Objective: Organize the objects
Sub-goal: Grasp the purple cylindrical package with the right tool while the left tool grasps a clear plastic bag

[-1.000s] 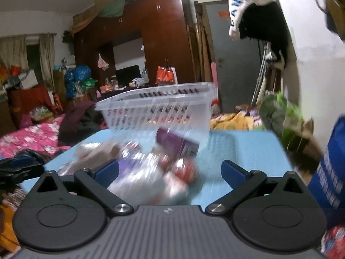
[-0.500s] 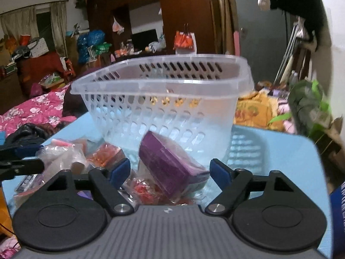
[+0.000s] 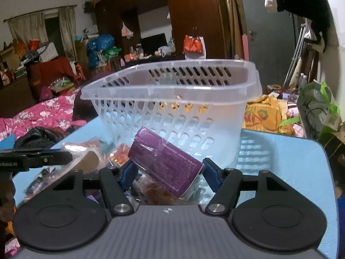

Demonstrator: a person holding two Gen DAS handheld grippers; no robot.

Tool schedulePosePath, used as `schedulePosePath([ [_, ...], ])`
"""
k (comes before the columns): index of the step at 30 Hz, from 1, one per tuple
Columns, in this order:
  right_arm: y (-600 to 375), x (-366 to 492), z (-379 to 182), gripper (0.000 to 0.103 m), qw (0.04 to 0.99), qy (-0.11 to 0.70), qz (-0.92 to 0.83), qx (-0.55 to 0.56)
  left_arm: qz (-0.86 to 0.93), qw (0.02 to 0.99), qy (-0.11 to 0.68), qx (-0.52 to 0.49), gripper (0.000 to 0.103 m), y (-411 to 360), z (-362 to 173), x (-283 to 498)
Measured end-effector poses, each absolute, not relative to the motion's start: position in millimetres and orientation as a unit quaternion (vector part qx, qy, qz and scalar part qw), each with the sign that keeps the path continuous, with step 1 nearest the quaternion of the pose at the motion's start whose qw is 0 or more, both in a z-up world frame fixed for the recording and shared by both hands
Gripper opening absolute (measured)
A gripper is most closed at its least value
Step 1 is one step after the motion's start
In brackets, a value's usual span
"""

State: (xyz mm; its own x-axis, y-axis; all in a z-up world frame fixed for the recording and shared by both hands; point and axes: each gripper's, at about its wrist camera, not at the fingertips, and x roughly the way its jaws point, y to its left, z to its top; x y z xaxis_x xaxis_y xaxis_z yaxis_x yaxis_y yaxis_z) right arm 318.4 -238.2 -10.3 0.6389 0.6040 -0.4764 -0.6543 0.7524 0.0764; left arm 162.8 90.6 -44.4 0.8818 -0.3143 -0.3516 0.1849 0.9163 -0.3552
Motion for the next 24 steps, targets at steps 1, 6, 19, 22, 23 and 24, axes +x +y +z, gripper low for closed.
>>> schedulePosePath([
  [1,-240,318,-9,0.069,0.906,0.239,0.345,-0.049,-0.131,0.958,0.2,-0.159,0.035,91,-44,161],
  [6,-243,318,-7,0.069,0.911,0.232,0.339,-0.045,-0.131,0.96,0.186,-0.166,0.035,94,-40,158],
  [19,-245,319,-14,0.069,0.911,0.231,0.341,-0.023,-0.103,0.97,0.19,-0.11,0.039,85,-47,158],
  [22,-245,319,-15,0.069,0.911,0.229,0.341,-0.023,-0.106,0.969,0.194,-0.115,0.04,87,-47,163],
  [23,-245,318,-14,0.069,0.912,0.229,0.341,-0.023,-0.106,0.968,0.194,-0.118,0.04,89,-48,162],
  [24,-245,319,-15,0.069,0.912,0.228,0.341,-0.023,-0.106,0.968,0.194,-0.122,0.04,90,-48,162],
])
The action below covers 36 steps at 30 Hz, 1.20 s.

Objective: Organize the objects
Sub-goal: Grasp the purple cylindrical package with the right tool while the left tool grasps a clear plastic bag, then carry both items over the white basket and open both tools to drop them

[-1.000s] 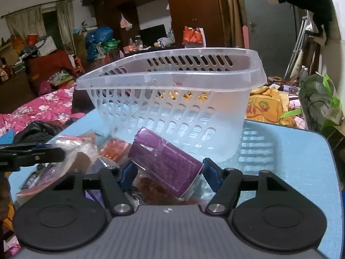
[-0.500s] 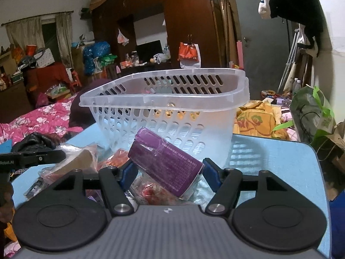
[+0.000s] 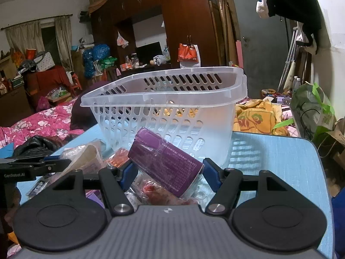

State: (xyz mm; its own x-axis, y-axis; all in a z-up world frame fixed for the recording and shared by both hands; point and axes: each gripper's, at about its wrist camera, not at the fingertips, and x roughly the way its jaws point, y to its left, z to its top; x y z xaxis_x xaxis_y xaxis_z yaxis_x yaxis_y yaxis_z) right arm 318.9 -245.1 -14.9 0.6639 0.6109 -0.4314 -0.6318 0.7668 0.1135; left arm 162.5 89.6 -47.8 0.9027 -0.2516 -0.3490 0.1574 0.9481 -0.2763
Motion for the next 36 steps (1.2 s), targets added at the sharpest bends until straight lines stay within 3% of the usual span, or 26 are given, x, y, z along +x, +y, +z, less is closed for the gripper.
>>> schedulePosePath([
  [7,-246,320,-19,0.069,0.911,0.229,0.344,-0.019,-0.113,0.959,0.199,-0.17,0.058,104,-49,173],
  [9,-246,320,-19,0.069,0.91,0.229,0.344,-0.018,-0.112,0.956,0.204,-0.178,0.057,105,-51,176],
  [11,-245,317,-20,0.069,0.91,0.229,0.345,-0.017,-0.104,0.955,0.212,-0.176,0.043,105,-52,178],
  [20,-247,313,-16,0.069,0.913,0.219,0.344,-0.015,-0.121,0.958,0.168,-0.2,0.043,115,-44,164],
  [27,-247,295,22,0.069,0.922,0.159,0.354,0.003,-0.138,0.965,0.119,-0.189,0.043,116,3,165],
  [31,-221,300,65,0.069,0.944,0.101,0.312,-0.033,-0.138,0.974,0.105,-0.148,0.043,101,54,199],
  [36,-185,336,84,0.069,0.958,0.108,0.253,-0.076,-0.078,0.985,0.141,-0.068,0.043,71,80,259],
])
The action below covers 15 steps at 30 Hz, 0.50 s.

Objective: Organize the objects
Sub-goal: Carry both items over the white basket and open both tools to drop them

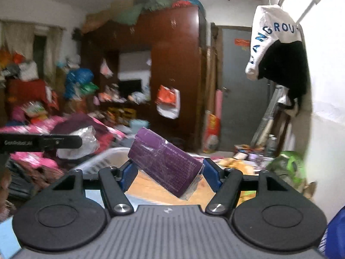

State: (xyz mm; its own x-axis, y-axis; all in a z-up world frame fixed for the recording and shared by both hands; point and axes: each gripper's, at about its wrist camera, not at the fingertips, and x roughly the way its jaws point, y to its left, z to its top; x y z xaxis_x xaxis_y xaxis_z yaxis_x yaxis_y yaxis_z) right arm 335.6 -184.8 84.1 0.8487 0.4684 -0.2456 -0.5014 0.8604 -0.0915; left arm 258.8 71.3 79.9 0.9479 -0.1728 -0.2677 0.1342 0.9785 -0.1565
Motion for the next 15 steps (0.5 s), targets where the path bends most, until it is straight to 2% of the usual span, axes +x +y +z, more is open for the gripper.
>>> schedulePosePath([
  [5,-171,365,64,0.072,0.964,0.161,0.19,-0.098,-0.017,0.984,0.176,0.015,0.044,40,65,293],
  [6,-169,370,59,0.076,0.961,0.177,0.184,-0.106,-0.008,0.983,0.18,0.033,0.05,34,62,298],
  [7,-167,371,54,0.087,0.96,0.184,0.178,-0.109,0.004,0.982,0.181,0.047,0.064,30,59,301],
  [8,-170,368,50,0.094,0.962,0.178,0.178,-0.107,0.011,0.982,0.18,0.05,0.072,31,59,303],
  [9,-172,364,48,0.097,0.962,0.176,0.179,-0.106,0.008,0.983,0.178,0.046,0.076,32,58,301],
  [15,-212,317,45,0.103,0.968,0.153,0.187,-0.07,-0.044,0.988,0.147,0.005,0.079,52,46,239],
])
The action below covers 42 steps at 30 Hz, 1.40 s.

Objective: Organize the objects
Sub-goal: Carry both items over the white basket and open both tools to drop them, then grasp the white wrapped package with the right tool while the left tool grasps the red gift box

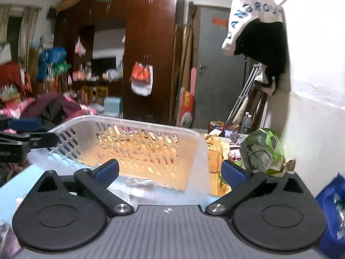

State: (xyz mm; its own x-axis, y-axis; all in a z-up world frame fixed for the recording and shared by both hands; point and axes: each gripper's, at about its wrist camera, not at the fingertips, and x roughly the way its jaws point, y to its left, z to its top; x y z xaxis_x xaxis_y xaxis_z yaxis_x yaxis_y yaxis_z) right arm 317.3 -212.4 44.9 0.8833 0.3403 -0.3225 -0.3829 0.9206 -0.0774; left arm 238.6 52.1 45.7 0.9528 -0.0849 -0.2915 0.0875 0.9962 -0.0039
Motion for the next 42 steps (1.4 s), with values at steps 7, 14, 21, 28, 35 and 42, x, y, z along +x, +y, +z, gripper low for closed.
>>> schedulePosePath([
  [7,-272,258,-5,0.103,0.961,0.187,0.202,0.027,-0.025,0.988,0.15,-0.039,0.079,81,-16,154],
  [14,-271,209,-22,0.103,0.949,0.181,0.252,0.059,-0.048,0.989,0.124,-0.072,0.079,70,-20,112],
  [21,-243,220,-27,0.096,0.936,0.191,0.294,0.022,-0.136,0.977,0.149,-0.064,0.079,30,-25,120],
  [28,-237,220,-39,0.083,0.931,0.208,0.301,0.021,-0.16,0.966,0.186,-0.084,0.078,28,-42,138],
  [35,-239,214,-46,0.073,0.929,0.207,0.306,0.031,-0.183,0.953,0.204,-0.13,0.073,38,-51,148],
  [42,-242,215,-44,0.072,0.932,0.201,0.298,0.04,-0.177,0.953,0.197,-0.146,0.052,46,-54,153],
])
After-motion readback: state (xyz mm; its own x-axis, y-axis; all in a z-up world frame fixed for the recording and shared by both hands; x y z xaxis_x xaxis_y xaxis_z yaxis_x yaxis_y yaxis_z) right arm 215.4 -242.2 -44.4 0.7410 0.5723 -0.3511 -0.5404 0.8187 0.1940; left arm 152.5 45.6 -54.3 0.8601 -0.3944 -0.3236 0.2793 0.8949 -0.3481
